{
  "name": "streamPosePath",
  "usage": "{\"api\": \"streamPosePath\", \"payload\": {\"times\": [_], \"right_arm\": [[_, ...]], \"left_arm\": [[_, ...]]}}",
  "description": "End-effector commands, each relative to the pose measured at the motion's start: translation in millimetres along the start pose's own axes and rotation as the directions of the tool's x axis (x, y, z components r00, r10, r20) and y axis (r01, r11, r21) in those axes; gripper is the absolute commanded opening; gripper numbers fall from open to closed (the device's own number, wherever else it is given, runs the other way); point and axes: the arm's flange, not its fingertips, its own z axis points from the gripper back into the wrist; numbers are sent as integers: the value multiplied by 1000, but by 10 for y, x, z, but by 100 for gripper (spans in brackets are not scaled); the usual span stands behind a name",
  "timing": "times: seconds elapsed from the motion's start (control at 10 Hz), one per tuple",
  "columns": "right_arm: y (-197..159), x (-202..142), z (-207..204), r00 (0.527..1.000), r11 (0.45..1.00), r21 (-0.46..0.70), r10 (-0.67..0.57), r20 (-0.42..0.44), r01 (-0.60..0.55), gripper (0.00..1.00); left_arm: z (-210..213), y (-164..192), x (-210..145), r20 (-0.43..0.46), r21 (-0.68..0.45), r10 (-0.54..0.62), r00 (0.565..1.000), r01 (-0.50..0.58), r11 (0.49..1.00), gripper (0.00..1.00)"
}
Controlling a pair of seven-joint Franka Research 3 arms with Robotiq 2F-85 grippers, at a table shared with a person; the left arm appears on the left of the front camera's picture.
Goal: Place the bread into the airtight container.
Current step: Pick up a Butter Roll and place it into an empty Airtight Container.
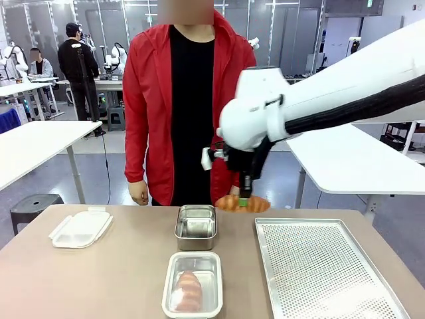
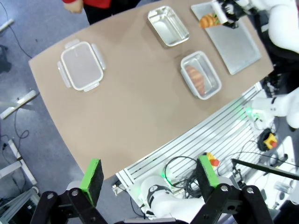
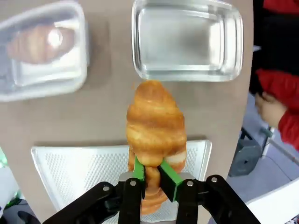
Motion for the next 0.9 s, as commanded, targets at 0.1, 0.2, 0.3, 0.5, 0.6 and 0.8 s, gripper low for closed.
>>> {"api": "streamPosePath", "payload": {"times": [0.1, 0.2, 0.3, 0.5, 0.6, 0.8], "right_arm": [[-234, 530, -176, 998, 1000, -30, 2, -59, -4, 2], [-244, 660, -234, 999, 1000, -21, 7, -49, -8, 2], [-237, 749, -278, 999, 999, -31, 8, -37, -9, 2], [-173, 665, -300, 999, 999, -22, 35, -22, -36, 2], [-173, 665, -300, 999, 999, -22, 35, -22, -36, 2], [-173, 665, -300, 999, 999, -22, 35, -22, -36, 2]], "left_arm": [[6, -5, -12, -1, -2, -9, 1000, 9, 1000, 100], [6, -5, -12, -1, -2, -9, 1000, 9, 1000, 100], [6, -5, -12, -1, -2, -9, 1000, 9, 1000, 100], [6, -5, -12, -1, -2, -9, 1000, 9, 1000, 100], [6, -5, -12, -1, -2, -9, 1000, 9, 1000, 100], [6, -5, -12, -1, -2, -9, 1000, 9, 1000, 100]]}}
